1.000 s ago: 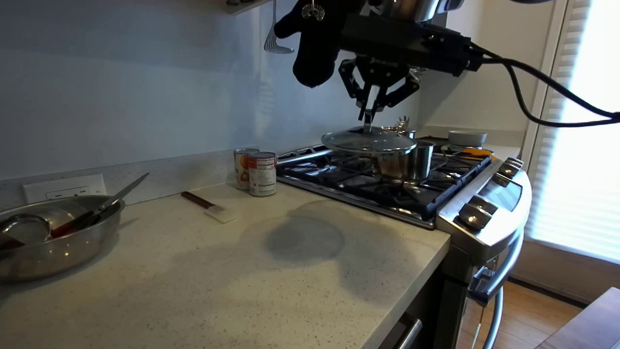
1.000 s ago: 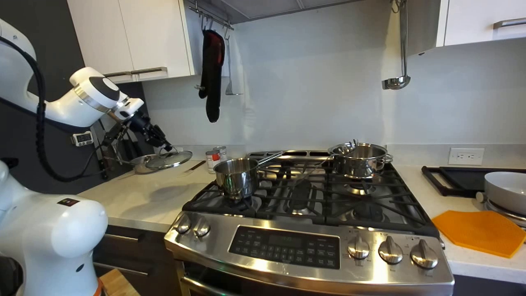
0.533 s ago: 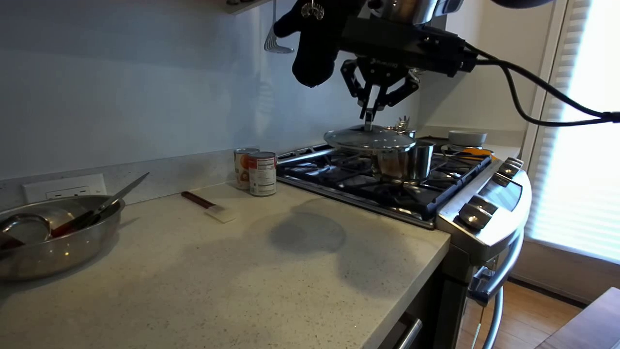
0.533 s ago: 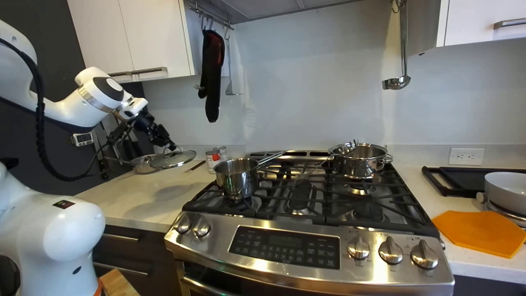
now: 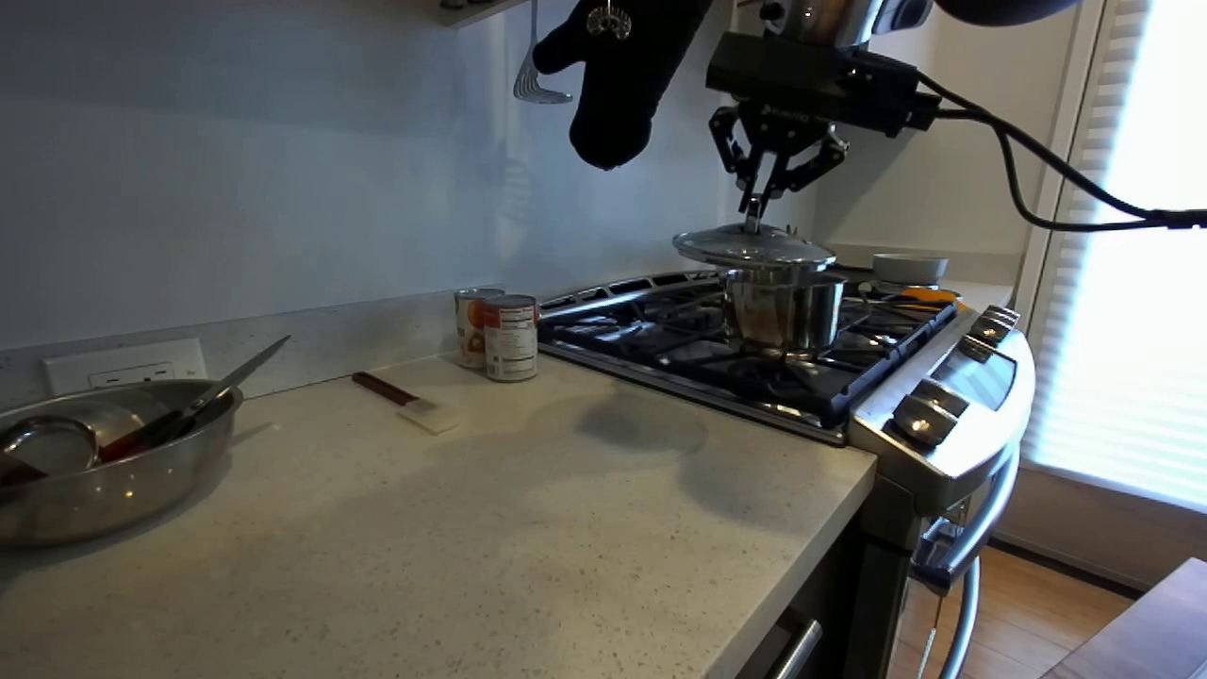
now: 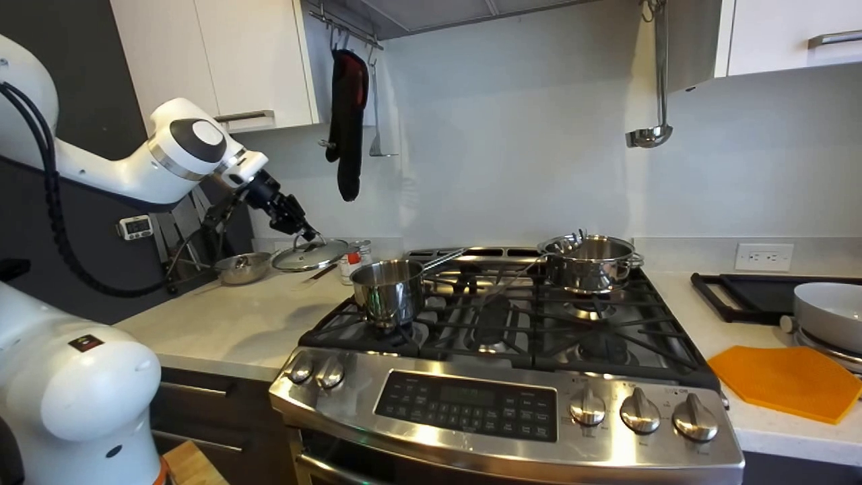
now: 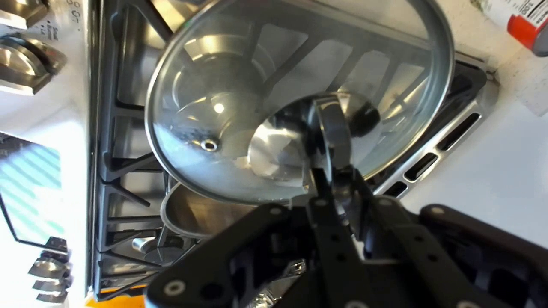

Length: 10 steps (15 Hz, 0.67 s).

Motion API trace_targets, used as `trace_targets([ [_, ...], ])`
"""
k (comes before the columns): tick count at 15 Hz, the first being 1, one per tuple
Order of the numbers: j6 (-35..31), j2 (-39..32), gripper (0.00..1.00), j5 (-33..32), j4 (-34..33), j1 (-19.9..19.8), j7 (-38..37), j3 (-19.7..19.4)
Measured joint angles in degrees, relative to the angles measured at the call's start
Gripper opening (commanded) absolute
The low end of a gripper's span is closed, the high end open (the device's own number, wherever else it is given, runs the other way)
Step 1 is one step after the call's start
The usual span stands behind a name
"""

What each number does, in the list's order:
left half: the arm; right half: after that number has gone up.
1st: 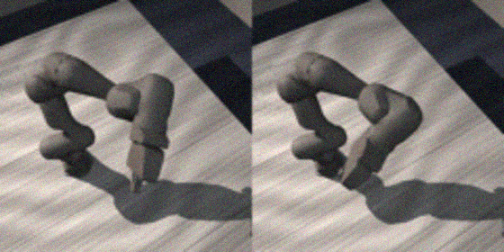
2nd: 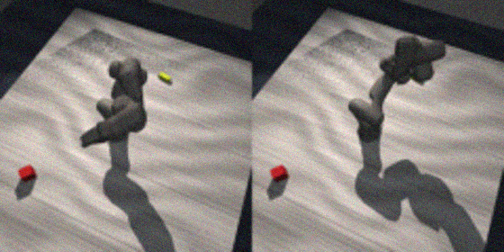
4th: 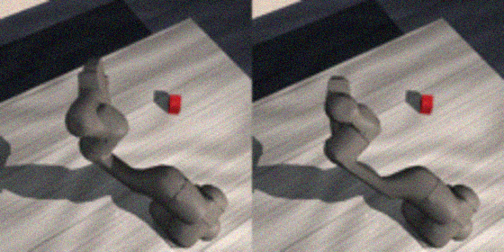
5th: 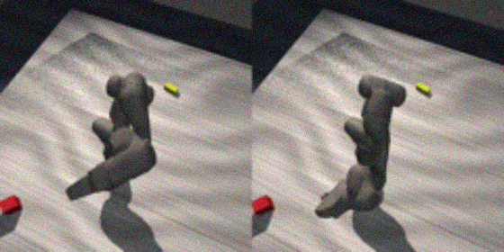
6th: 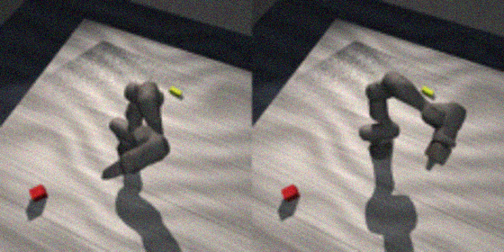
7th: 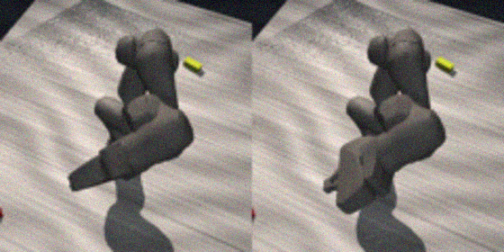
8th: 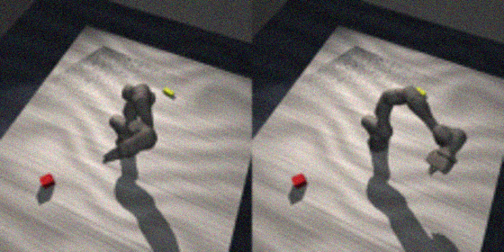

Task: Put the lid on the pot

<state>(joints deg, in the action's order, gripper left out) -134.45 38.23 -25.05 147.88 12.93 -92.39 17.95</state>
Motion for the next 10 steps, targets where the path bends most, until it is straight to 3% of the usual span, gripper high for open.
trace_targets([
  [6,-1.17,2.96,0.04,5.37,1.53,-5.15,7.44,-4.77],
  [10,-1.17,3.24,0.04,7.49,1.17,-8.85,11.12,-5.6],
])
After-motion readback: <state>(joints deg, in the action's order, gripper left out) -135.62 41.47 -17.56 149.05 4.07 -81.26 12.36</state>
